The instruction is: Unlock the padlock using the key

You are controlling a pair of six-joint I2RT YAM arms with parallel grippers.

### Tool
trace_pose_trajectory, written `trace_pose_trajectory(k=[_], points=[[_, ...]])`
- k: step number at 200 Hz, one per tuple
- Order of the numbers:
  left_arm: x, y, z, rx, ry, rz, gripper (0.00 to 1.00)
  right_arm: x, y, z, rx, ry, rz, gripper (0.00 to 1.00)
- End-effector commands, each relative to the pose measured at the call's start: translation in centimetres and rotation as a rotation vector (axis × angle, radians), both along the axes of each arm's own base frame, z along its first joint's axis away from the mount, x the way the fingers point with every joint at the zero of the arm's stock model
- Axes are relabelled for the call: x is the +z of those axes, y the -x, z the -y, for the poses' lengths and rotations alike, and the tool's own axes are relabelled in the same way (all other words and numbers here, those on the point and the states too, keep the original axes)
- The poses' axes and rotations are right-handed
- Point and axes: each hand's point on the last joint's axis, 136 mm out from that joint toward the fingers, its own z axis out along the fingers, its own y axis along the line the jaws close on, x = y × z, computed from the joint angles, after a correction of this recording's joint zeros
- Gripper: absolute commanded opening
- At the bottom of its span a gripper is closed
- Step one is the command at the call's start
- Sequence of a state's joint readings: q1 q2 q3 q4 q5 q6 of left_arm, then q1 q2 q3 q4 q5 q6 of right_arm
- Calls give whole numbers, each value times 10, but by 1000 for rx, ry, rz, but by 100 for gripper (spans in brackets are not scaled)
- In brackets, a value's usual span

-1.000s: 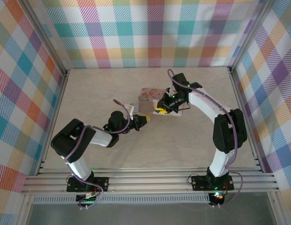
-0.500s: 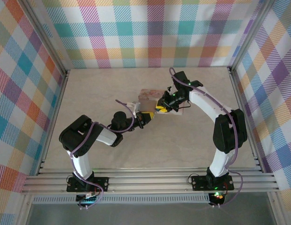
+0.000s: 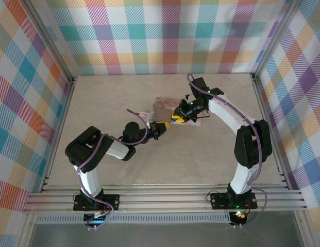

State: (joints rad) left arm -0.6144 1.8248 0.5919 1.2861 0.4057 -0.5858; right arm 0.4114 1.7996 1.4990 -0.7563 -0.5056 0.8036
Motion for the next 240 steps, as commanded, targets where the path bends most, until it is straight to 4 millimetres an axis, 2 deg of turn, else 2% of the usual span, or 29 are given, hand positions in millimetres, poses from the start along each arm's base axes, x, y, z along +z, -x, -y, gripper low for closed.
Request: trace_pose_trajectory(k=[1, 36, 63, 106, 191, 240], points=[[27, -1, 10, -14, 64, 72, 0, 24, -7, -5, -17, -64, 35, 0], [23, 0, 21, -33, 75, 48, 0, 25, -8, -7, -31, -85, 31, 0], [16, -3, 21, -18, 69, 31, 0, 26, -6, -7, -30, -90, 31, 0], [17, -7, 27, -27, 74, 35, 0, 26, -1, -9, -15, -102, 16, 0], [15, -9, 23, -12, 55, 42, 0, 16, 12, 5, 69, 25, 34, 0], [21, -14, 35, -51, 102, -24, 0, 13, 15, 5, 98, 58, 56, 0]])
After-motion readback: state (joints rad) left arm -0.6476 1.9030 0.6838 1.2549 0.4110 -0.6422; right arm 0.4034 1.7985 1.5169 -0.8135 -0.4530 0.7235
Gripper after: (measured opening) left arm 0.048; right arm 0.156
